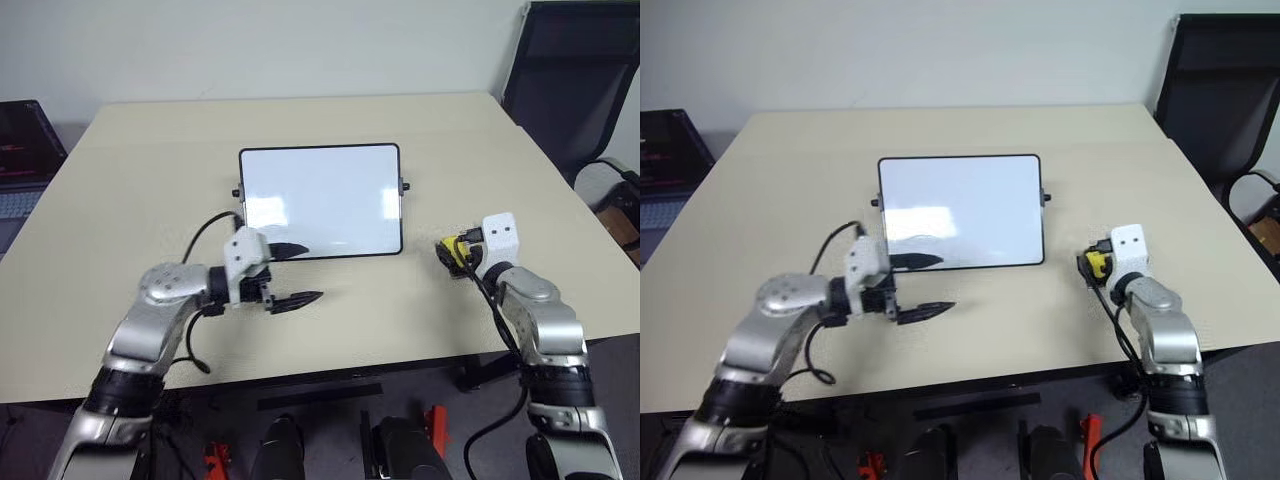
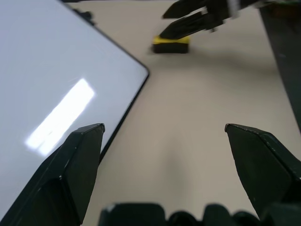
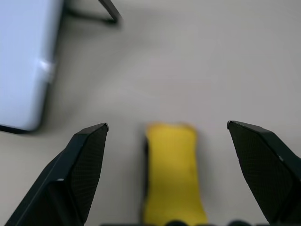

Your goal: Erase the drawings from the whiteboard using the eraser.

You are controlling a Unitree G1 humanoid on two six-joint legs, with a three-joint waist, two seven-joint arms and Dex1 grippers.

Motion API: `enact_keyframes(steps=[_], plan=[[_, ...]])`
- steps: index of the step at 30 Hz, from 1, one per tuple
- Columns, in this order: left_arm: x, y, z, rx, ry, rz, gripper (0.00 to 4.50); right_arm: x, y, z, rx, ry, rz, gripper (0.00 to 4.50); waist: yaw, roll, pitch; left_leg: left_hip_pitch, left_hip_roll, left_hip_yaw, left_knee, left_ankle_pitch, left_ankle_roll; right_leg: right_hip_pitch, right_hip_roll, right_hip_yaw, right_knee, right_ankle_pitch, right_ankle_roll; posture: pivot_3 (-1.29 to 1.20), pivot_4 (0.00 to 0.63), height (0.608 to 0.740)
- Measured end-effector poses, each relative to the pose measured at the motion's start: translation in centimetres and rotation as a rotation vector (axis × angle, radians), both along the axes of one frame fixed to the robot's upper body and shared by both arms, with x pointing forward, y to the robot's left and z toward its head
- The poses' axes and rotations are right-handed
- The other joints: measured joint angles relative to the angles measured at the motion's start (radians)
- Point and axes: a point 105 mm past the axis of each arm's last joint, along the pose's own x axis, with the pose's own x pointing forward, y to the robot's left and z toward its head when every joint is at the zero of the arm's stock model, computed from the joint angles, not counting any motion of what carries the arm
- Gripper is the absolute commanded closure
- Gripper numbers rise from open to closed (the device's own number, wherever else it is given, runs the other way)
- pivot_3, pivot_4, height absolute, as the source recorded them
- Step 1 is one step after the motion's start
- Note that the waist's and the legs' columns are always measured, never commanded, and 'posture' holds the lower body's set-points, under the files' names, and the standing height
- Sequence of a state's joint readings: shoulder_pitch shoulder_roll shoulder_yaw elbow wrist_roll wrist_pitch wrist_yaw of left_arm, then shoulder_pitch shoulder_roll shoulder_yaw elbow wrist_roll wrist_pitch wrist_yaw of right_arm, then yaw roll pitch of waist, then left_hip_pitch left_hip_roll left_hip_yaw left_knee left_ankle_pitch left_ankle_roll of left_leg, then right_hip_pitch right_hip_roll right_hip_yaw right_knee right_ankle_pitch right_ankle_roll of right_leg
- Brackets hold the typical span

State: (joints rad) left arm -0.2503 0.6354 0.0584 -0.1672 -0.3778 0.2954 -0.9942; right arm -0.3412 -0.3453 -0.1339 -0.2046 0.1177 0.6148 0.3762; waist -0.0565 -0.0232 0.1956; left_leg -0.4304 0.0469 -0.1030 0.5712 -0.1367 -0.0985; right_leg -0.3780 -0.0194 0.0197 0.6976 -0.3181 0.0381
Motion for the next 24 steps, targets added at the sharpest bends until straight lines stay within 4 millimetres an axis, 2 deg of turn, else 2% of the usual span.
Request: enact_keyframes(steps=[1,3,7,10,15,21,24], plan=[[-0.4,0.7,0.3,-0.046,-0.007,0.070,0.00,-0.9,0.5,0.8,-0.013,-0.049,0.037,0.05,0.002,0.000,0.000,0.000,0.000,0.000,0.000,0.000,0.000,0.000,0.000,0.000,0.000,0.000,0.000,0.00,0.150,0.740],[-1.3,1.6,0.6,-0.134,-0.021,0.197,0.00,-2.3,1.3,0.9,-0.011,-0.093,0.090,0.05,0.006,-0.001,0.000,0.000,0.000,0.000,0.000,0.000,-0.001,0.002,-0.001,-0.001,-0.002,0.000,0.000,0.00,0.150,0.740],[-3.3,3.0,0.2,-0.231,-0.046,0.439,0.00,-4.0,2.9,-1.4,0.047,-0.070,0.159,0.05,0.012,-0.001,-0.001,0.002,0.000,0.000,0.002,0.000,-0.001,0.004,-0.001,0.000,-0.002,0.001,0.001,0.00,0.150,0.740],[-4.1,4.6,-0.9,-0.220,-0.057,0.612,0.00,-4.2,2.8,-2.2,0.051,-0.091,0.177,0.05,0.017,-0.001,-0.001,0.005,0.000,0.002,0.003,0.000,-0.001,0.006,-0.002,0.001,-0.002,0.001,-0.005,0.00,0.150,0.740],[-4.7,9.6,-1.2,-0.148,-0.175,0.964,0.00,-4.9,2.0,-4.1,0.034,-0.075,0.238,0.05,0.025,-0.001,-0.001,0.005,0.000,0.004,0.004,0.000,-0.001,0.007,-0.003,0.002,-0.003,0.001,-0.005,0.00,0.150,0.740],[-5.1,11.1,-0.9,-0.131,-0.234,1.083,0.00,-5.0,1.5,-2.9,0.031,-0.107,0.265,0.05,0.028,-0.002,-0.002,0.004,0.001,0.005,0.002,0.000,-0.001,0.007,-0.002,0.001,-0.008,0.002,-0.004,0.00,0.150,0.740],[-5.2,11.3,-1.1,-0.129,-0.238,1.123,0.00,-5.0,1.6,-2.6,0.037,-0.108,0.274,0.05,0.028,-0.002,-0.002,0.001,0.001,0.005,0.002,0.000,-0.001,0.006,-0.002,0.000,-0.010,0.005,0.002,0.00,0.150,0.740]])
